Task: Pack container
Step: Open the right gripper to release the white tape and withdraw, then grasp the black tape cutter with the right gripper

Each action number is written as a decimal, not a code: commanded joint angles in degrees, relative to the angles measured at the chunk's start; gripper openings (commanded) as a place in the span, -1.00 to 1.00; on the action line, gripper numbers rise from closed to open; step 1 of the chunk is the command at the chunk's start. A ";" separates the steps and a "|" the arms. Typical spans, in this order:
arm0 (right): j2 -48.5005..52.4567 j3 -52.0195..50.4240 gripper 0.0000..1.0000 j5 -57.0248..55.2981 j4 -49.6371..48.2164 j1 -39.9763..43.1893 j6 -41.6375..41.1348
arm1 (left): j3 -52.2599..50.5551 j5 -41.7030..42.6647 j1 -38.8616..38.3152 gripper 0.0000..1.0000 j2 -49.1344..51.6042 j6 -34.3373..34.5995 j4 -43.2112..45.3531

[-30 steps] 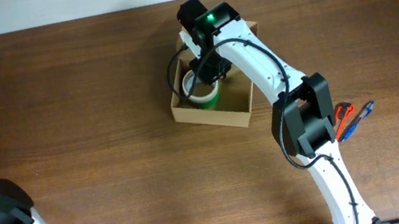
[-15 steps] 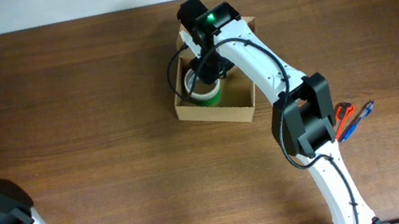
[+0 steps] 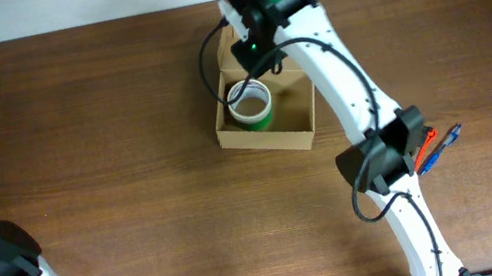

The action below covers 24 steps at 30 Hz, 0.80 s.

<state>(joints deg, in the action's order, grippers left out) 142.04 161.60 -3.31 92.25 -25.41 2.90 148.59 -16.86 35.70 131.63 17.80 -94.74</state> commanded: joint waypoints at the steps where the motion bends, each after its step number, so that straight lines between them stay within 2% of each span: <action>1: -5.66 6.08 -0.10 -4.72 3.19 0.50 -1.81 | -0.28 0.20 0.22 1.00 -1.36 0.76 -0.02; 5: -12.59 3.78 -0.04 -7.74 3.56 2.01 -1.97 | -0.28 0.20 0.22 1.00 -1.36 0.76 -0.02; 8: -20.31 -3.85 -0.01 -8.39 2.27 4.13 -1.95 | -0.28 0.20 0.22 0.99 -1.36 0.76 -0.02; 12: -36.50 -24.92 0.08 -12.46 -4.28 9.46 -2.60 | -0.28 0.20 0.22 1.00 -1.36 0.74 -0.02; 15: -49.77 -42.27 0.23 -12.41 -9.73 16.39 -4.07 | -0.28 0.20 0.22 1.00 -1.36 0.76 -0.02; 17: -55.93 -51.04 0.24 -12.11 -10.95 21.88 -6.64 | -0.28 0.20 0.22 1.00 -1.36 0.74 -0.02; 21: -60.85 -65.35 0.24 -5.60 -8.87 31.39 -9.64 | -0.28 0.20 0.22 0.99 -1.36 0.74 -0.02; 24: -60.98 -76.61 0.24 -1.05 -10.60 33.46 -9.68 | -0.28 0.20 0.22 0.99 -1.36 0.76 -0.02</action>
<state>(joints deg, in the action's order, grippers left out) 78.74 93.41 -10.52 82.81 7.01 -4.78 148.59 -16.88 35.70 131.63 17.78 -94.74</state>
